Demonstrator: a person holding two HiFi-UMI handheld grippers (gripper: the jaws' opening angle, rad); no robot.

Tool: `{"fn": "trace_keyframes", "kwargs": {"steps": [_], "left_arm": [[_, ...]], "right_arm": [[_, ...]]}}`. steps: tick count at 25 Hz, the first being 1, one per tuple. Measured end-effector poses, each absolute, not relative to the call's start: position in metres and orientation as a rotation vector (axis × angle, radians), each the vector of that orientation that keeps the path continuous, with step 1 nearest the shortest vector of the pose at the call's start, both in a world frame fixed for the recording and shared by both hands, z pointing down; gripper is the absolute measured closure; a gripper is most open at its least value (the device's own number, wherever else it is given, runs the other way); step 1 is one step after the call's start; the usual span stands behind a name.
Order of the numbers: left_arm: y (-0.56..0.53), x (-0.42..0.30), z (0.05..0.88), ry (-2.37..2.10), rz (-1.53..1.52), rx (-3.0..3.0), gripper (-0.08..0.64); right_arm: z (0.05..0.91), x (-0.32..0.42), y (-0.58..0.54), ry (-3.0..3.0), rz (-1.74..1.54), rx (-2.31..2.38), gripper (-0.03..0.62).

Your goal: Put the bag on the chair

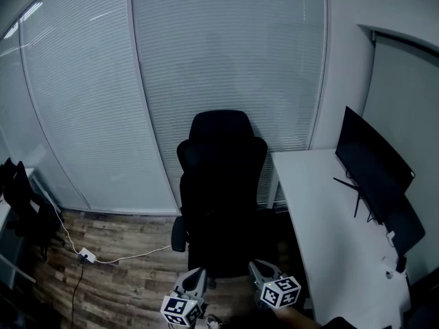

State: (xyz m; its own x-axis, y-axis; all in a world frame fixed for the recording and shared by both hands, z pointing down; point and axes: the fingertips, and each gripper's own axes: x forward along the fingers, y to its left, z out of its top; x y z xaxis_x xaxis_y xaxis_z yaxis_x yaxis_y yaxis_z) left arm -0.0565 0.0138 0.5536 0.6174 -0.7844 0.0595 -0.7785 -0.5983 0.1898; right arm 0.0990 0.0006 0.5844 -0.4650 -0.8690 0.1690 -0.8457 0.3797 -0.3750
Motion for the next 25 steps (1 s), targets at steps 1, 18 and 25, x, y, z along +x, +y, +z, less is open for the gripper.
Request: {"fn": "trace_keyframes", "kwargs": {"steps": [1,18,25], "left_arm": [[0.017,-0.055,0.554,-1.296,-0.045,2.643,0.541],[0.042,-0.041,0.554,-1.338,-0.057,2.641,0.541],[0.036,-0.041,0.557,-1.339,-0.044,2.637,0.541]], "right_arm": [[0.585,0.101,0.004,2.566,-0.638,-1.594,0.545],[0.583,0.117,0.023,2.589,-0.613,-1.581,0.549],[0.584,0.117,0.018,2.592,-0.617,-1.583,0.549]]}}
